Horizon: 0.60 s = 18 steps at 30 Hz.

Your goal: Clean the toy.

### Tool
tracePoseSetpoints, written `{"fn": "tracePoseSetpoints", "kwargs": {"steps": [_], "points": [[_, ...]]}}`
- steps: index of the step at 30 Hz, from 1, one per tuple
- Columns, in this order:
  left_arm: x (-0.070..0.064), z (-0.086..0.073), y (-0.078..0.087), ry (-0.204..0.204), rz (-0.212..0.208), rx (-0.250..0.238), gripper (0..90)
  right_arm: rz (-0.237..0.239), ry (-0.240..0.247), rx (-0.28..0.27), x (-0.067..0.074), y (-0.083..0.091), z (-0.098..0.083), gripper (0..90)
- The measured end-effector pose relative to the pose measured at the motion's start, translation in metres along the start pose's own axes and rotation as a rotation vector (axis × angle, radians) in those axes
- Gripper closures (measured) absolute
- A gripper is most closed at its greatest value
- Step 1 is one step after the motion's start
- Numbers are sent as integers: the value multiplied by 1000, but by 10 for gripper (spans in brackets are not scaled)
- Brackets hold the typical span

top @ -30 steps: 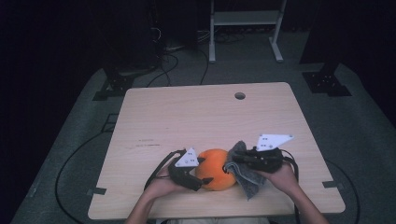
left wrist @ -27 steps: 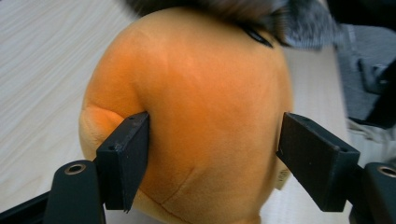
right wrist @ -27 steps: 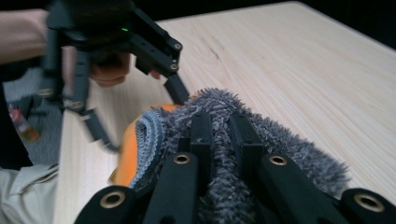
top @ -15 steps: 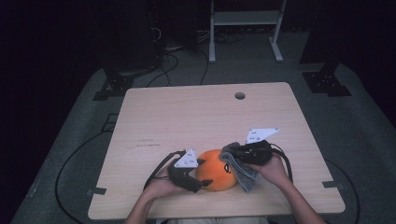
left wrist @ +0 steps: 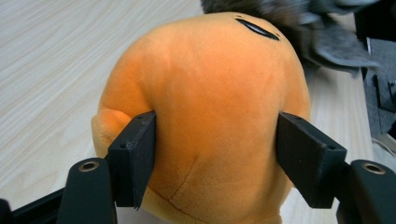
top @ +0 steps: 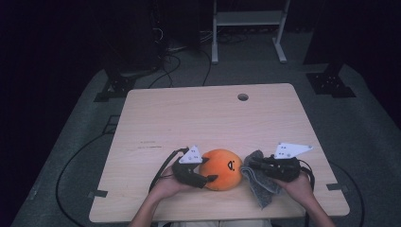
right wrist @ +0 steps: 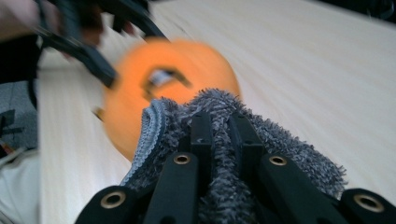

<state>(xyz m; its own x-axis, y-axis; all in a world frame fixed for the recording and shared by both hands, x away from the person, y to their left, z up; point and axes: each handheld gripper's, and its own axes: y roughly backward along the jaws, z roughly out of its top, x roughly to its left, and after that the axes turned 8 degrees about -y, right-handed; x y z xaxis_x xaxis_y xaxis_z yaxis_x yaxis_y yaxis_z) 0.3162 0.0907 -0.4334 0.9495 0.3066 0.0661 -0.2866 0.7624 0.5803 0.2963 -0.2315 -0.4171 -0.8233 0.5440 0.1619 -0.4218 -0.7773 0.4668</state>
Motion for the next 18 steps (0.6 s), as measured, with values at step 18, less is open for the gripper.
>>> {"fn": "tracePoseSetpoints", "kwargs": {"steps": [18], "points": [[20, 0, -8, 142, 22, -20, 308, -78, -39, 41, -15, -9, -23, 812]]}}
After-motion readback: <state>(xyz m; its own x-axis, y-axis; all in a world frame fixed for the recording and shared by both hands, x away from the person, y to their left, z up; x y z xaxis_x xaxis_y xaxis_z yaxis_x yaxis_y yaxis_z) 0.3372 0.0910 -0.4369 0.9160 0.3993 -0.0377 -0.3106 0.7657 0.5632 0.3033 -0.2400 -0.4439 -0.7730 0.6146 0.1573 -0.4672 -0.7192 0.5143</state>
